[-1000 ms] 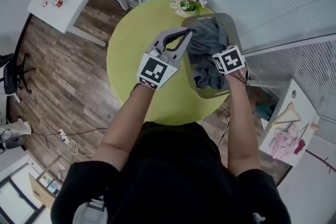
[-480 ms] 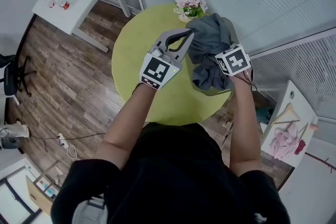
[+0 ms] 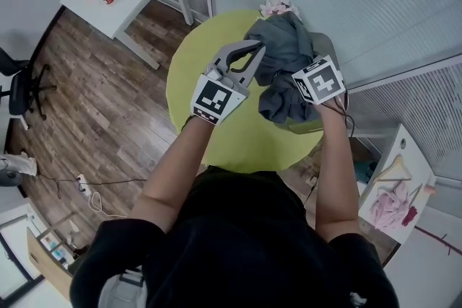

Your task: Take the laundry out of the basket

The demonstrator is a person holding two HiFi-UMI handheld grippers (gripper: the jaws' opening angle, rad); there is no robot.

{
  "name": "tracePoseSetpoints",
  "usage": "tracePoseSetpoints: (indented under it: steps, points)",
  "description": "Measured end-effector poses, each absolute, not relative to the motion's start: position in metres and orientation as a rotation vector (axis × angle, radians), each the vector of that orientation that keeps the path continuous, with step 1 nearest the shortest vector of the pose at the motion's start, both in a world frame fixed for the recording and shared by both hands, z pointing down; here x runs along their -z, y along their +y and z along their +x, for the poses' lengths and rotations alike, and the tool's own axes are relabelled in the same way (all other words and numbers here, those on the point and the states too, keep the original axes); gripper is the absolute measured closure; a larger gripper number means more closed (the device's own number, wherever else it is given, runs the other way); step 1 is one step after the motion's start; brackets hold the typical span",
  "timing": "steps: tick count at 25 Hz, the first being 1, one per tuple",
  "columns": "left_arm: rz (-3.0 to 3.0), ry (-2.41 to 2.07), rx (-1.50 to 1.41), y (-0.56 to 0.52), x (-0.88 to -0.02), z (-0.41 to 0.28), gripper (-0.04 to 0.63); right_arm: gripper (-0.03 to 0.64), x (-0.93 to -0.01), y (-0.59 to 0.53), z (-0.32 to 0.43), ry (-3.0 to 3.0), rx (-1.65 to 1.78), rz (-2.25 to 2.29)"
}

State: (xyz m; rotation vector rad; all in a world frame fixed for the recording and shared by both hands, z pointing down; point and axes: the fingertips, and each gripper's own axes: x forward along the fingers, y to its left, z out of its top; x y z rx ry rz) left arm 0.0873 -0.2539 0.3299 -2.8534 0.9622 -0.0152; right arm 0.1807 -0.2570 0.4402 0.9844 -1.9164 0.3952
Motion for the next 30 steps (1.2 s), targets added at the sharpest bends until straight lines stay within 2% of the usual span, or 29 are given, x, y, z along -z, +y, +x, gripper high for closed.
tracePoseSetpoints:
  steps: [17,30]
  points:
    - [-2.752,1.214,0.046,-0.247,-0.331,-0.031,0.586,0.244,-0.441,-0.261,0.045,-2.005,-0.284,0.775]
    - [-2.744,1.391,0.097,-0.232,-0.377,-0.097,0.586,0.244,-0.483,-0.246,-0.038,-2.046,-0.243,0.614]
